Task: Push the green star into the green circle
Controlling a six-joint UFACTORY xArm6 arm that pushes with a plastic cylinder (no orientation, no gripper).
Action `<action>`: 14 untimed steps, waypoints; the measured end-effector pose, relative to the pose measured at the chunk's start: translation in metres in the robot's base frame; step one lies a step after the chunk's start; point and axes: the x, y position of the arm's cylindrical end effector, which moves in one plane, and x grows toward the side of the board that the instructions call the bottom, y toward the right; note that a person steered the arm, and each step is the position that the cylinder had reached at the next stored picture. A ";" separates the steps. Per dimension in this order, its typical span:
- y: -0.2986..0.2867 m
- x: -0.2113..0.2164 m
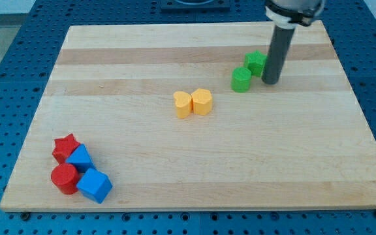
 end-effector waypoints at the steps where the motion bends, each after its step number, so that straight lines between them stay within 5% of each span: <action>1: -0.015 0.000; 5: -0.099 0.033; 9: 0.055 -0.016; 10: 0.038 -0.063; 14: -0.037 -0.061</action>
